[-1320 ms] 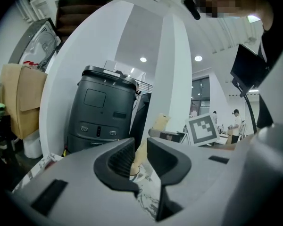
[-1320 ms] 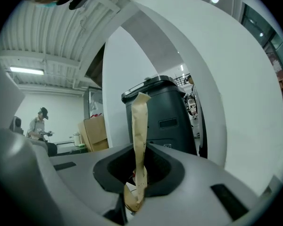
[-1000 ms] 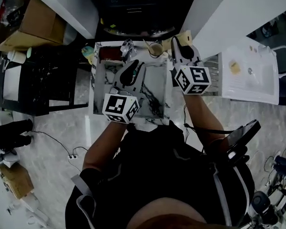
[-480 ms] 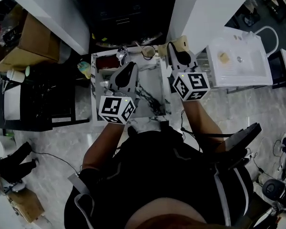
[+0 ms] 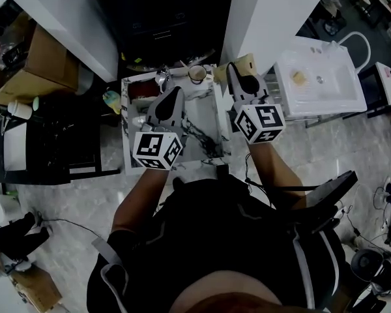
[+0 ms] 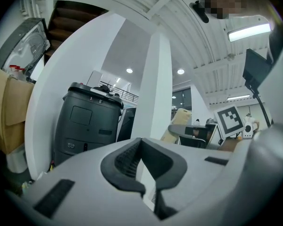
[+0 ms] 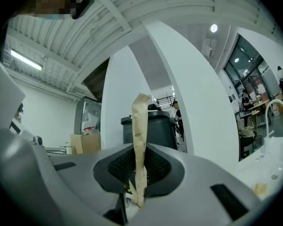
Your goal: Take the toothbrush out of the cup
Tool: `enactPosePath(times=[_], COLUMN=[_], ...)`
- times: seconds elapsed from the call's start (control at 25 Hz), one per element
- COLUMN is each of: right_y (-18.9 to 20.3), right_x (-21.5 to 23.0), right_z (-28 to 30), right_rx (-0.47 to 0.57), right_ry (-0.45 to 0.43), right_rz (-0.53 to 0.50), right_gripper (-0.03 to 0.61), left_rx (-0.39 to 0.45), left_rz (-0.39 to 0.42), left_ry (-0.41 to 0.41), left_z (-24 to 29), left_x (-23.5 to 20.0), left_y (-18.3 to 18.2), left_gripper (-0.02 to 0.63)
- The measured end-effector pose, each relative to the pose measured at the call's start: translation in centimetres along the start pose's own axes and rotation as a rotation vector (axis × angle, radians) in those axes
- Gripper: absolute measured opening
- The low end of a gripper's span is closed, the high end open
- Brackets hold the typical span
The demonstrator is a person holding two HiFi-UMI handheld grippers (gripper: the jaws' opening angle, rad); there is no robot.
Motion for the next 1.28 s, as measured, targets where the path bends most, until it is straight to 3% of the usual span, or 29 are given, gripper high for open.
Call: enactPosePath(times=[0.48,0.68,0.84,1.28], right_y=[0.4,1.3,2.5,6.7], right_x=[2.2,3.6,4.8,7.8], right_z=[0.0,0.4,1.0,3.1], right_rx=[-0.015,-0.032,-0.040,-0.054], right_ry=[-0.023,-0.045,-0.068,-0.149], right_rz=[-0.005,0.004,0.016,0.043], right_gripper=[0.049,0.049,0.049,0.049], left_rx=[-0.060,-0.116,-0.155,-0.236], left_rz=[0.015,0.001,0.025,-0.038], left_ry=[-0.106,-0.183,-0.270,-0.431], left_z=[4.1,6.5,8.7,12.8], left_x=[-1.4,-2.7,-4.7,-8.3], left_y=[2.6,5.4,7.7,14.8], left_gripper=[0.017,0.115,0.152,0.167])
Point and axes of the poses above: the fingertips, and each gripper's own axes: z forward along the fingers, x to its right, y out of its underside, the point moved 1 cm from there along -z, backward along the fingers, and after that the axes turned 7 degrees about -z, right-handed, at the moved point
